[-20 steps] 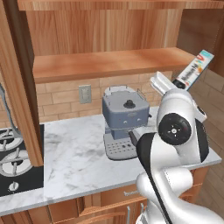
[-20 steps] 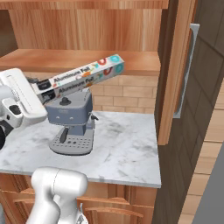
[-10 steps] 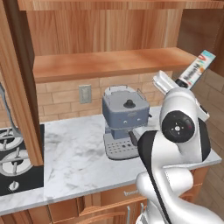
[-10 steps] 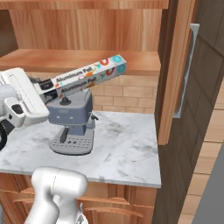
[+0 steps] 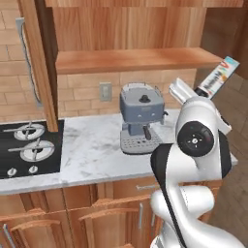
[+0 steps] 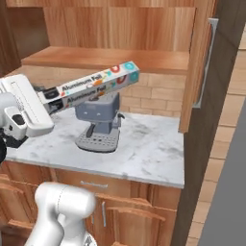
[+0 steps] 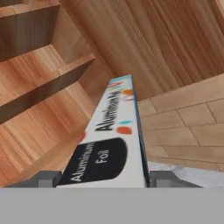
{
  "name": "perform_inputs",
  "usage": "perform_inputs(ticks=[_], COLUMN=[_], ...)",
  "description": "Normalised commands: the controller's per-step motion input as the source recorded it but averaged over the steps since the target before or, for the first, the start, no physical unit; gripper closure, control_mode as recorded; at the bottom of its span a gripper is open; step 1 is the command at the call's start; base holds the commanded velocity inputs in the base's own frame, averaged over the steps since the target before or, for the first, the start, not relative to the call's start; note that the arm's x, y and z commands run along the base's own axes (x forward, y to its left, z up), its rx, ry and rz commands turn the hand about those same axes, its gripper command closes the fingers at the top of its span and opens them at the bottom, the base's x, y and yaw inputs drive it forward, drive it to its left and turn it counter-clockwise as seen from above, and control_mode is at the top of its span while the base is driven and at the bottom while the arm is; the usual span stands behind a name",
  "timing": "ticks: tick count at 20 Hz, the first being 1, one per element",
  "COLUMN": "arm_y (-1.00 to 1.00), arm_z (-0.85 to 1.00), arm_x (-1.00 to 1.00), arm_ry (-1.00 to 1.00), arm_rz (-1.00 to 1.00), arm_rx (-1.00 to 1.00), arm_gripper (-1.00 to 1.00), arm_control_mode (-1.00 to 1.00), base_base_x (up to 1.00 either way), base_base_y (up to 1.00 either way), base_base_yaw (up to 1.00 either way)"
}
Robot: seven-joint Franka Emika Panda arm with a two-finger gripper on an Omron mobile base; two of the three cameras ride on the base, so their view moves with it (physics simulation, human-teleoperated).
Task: Retrieve the tupperware and aluminum foil from the cabinet and place them on the dining counter near the plate with fish and lemon to prepare for storing leftovers.
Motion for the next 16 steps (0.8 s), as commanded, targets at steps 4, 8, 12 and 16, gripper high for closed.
perform_inputs(ticks=[4, 8, 12, 16], arm_y=[0.00, 0.00, 0.00, 0.00], arm_z=[0.00, 0.00, 0.00, 0.00], arm_x=[0.00, 0.00, 0.00, 0.00], arm_ry=[0.00, 0.00, 0.00, 0.00], arm_rz=[0.00, 0.00, 0.00, 0.00], arm_rx=[0.00, 0.00, 0.00, 0.00], arm_gripper=[1.00, 1.00, 1.00, 1.00], arm_control_mode=[1.00, 1.00, 1.00, 1.00], base_base_x=[-0.77, -0.47, -0.21, -0.02], base_base_y=[0.01, 0.14, 0.26, 0.25], base_base_yaw=[0.62, 0.71, 0.75, 0.81])
